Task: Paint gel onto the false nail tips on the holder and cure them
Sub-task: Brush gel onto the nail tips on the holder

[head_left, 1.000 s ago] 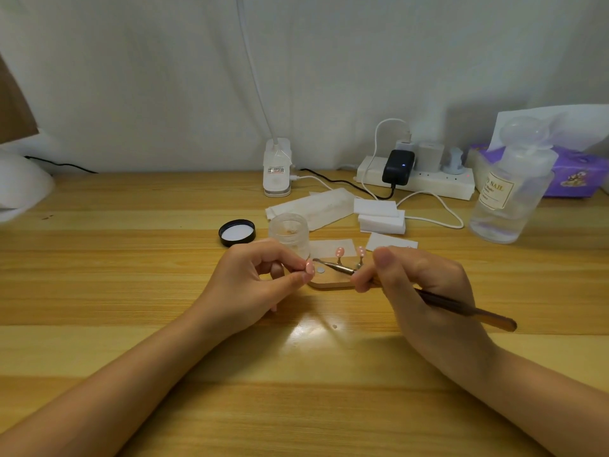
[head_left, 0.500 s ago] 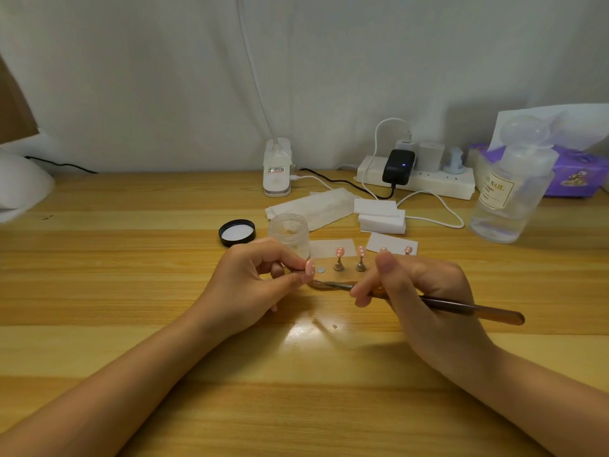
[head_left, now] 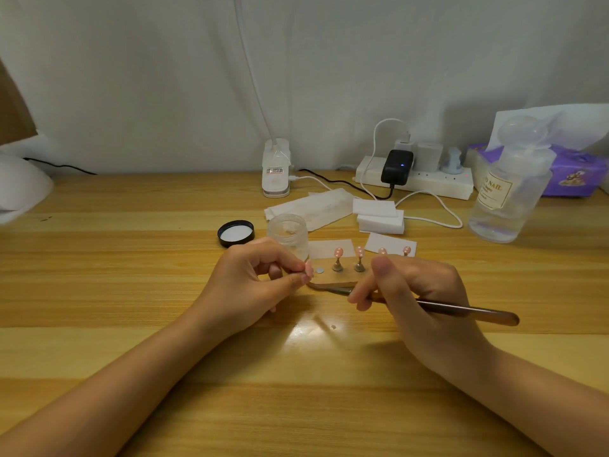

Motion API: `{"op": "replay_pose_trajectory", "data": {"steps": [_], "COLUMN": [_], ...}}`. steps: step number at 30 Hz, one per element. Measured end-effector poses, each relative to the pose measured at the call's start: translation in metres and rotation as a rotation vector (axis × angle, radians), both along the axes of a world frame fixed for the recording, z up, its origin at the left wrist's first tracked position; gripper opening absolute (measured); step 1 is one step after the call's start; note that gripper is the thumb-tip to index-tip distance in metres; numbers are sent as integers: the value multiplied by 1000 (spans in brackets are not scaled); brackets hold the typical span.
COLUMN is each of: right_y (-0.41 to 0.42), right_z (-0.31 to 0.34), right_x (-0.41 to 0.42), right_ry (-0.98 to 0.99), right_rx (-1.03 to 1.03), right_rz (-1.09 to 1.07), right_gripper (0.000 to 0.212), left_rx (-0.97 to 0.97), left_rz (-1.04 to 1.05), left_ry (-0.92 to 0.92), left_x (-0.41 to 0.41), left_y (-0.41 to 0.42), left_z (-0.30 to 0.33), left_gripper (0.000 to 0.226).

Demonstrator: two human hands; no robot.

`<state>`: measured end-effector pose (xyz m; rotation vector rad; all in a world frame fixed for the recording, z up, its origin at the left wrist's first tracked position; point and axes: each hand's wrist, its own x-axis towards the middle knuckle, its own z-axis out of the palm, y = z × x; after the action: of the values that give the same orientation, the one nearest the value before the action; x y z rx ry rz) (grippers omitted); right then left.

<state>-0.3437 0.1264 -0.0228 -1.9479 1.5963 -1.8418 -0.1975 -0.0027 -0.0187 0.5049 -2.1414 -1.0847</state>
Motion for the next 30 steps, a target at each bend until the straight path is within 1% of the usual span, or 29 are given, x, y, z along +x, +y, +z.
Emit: {"op": "replay_pose_trajectory", "data": {"steps": [2, 5, 8, 9, 12, 16, 19, 21, 26, 28, 30], "right_y": [0, -3, -5, -6, -4, 0, 0, -2, -5, -5, -4], "right_z": [1, 1, 1, 1, 1, -1, -1, 0, 0, 0, 1], "right_x": [0, -1, -2, -2, -2, -1, -1, -1, -2, -2, -1], "right_ry": [-13, 51, 78, 84, 87, 4, -30, 8, 81, 98, 99], "right_rx": [-3, 14, 44, 47, 42, 51, 39, 35, 41, 47, 45], "right_rz": [-9, -41, -53, -48, -20, 2, -9, -30, -33, -28, -13], "right_gripper": [44, 36, 29, 28, 31, 47, 52, 48, 32, 32, 36], "left_rx": [1, 0, -1, -4, -8, -24, -13, -5, -12, -7, -13], "left_rz": [-2, 5, 4, 2, 2, 11, 1, 2, 8, 5, 10], "left_ry": [6, 6, -15, -18, -21, -18, -11, -8, -30, -21, -8], "left_x": [0, 0, 1, 1, 1, 0, 1, 0, 0, 0, 0], "left_y": [0, 0, -1, -1, -2, -2, -2, -2, -2, -1, -1], "left_z": [0, -1, -1, -1, -1, -2, -2, -2, -2, -1, 0], "left_gripper": [20, 17, 3, 5, 9, 14, 7, 3, 6, 7, 13]}}
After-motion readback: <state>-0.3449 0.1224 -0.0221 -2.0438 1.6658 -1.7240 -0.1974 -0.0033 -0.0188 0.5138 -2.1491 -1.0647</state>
